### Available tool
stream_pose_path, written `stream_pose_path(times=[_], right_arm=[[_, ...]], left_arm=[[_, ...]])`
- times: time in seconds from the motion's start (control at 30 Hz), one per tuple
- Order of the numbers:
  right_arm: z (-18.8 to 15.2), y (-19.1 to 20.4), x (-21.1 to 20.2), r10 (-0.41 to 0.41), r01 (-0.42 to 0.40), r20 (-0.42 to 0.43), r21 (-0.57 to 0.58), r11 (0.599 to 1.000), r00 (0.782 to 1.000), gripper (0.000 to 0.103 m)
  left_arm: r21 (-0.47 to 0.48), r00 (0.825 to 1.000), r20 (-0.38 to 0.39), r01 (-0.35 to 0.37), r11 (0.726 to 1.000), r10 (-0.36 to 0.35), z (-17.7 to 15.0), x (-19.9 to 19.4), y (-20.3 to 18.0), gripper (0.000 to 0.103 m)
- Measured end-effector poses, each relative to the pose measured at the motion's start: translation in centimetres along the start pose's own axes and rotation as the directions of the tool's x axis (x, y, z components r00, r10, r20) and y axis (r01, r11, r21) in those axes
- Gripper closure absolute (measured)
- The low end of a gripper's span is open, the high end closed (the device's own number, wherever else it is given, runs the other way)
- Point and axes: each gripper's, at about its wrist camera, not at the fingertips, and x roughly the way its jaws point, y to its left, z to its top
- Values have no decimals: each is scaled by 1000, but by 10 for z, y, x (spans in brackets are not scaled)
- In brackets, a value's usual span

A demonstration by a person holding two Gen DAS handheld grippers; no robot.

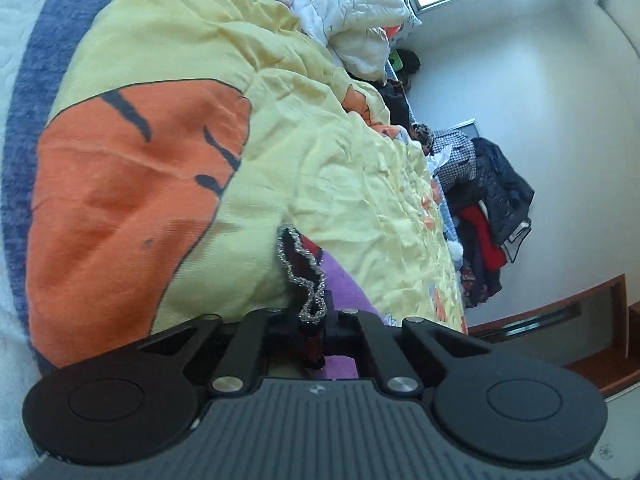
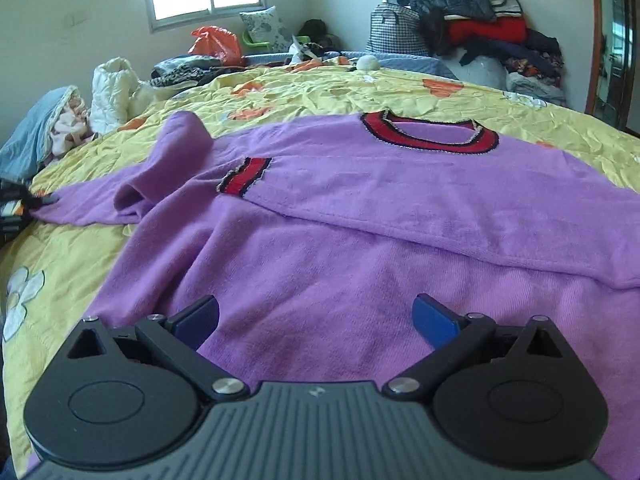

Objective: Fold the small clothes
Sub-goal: 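Grasp the other sleeve cuff with the left tool and lift it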

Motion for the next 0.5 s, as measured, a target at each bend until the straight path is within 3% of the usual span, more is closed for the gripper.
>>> stream_pose_path(times=[0.13, 0.3, 0.5], right_arm=[[0, -7, 1, 9, -9, 3, 41, 999, 1000, 0], [-1, -2, 2, -12, 12, 3, 24, 1000, 1000, 0], [-3, -6, 0, -2, 1, 25, 58, 998, 1000, 0]], left_arm=[[55, 999, 51, 15, 998, -18, -5, -16, -16, 98], [168, 992, 51, 107, 980, -117, -9, -34, -84, 98], [315, 960, -48, 278, 907, -277, -28, -20, -205, 98]])
